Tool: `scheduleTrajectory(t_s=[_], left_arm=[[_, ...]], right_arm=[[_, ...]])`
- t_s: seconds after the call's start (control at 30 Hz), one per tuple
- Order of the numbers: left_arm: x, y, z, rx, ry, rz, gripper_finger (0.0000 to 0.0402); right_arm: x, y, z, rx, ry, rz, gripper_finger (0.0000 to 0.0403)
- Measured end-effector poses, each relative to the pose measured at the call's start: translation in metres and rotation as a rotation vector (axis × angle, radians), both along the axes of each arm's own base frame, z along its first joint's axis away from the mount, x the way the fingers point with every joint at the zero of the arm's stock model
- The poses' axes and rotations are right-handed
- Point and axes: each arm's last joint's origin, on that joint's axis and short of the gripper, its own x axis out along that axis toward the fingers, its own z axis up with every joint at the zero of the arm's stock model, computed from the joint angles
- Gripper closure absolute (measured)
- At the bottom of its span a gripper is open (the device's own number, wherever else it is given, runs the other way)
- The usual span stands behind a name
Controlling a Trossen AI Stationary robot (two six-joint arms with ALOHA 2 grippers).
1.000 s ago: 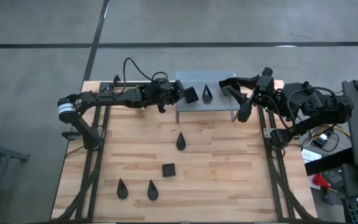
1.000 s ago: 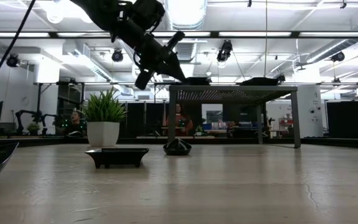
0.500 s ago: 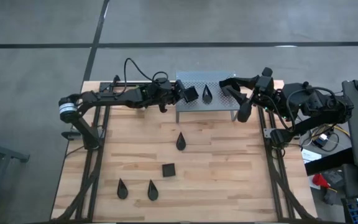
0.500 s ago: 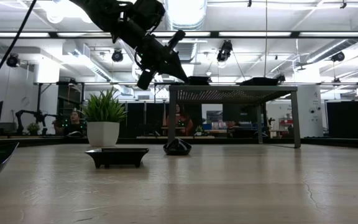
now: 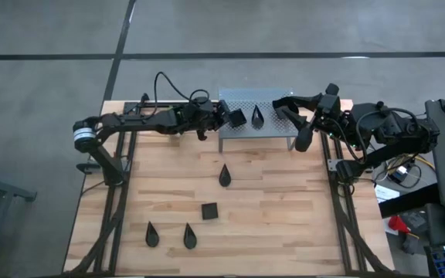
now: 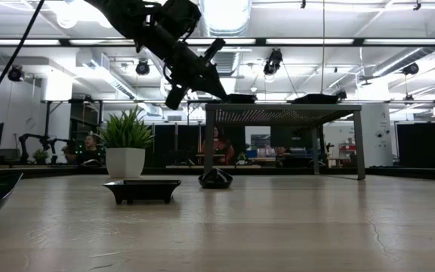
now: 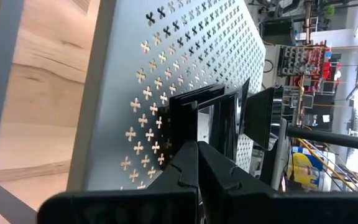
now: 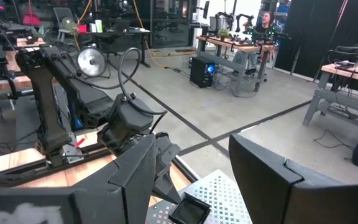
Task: Pick & Place Mini shaped plates
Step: Stack the black square plate on top of the black square plate on the shelf
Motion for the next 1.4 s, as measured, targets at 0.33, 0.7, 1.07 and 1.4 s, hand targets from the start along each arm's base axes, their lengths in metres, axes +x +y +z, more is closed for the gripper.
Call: scheduleTrajectory(t_s=[0.33,0.7,1.07,1.4], left_arm=[[0.0,0.0,0.0,-0.004,-0.005,0.003,0.0354],[0.003,-0.001,0.012,0.033,-0.062,-0.043,0.0297],[0.004,-0.008,0.01,-0.005,-0.042,-0.157,0.0297],[-0.005,-0.006,0.018,0.013,-0.027,-0.171,0.0298]], right_arm=[[0.0,0.0,0.0,0.001,-0.001,0.0,0.0202],[0.0,0.0,0.0,0.001,-0.001,0.0,0.0202],[0.0,0.0,0.0,0.006,-0.005,0.0,0.0202],[0.0,0.0,0.0,0.008,-0.006,0.0,0.0202]])
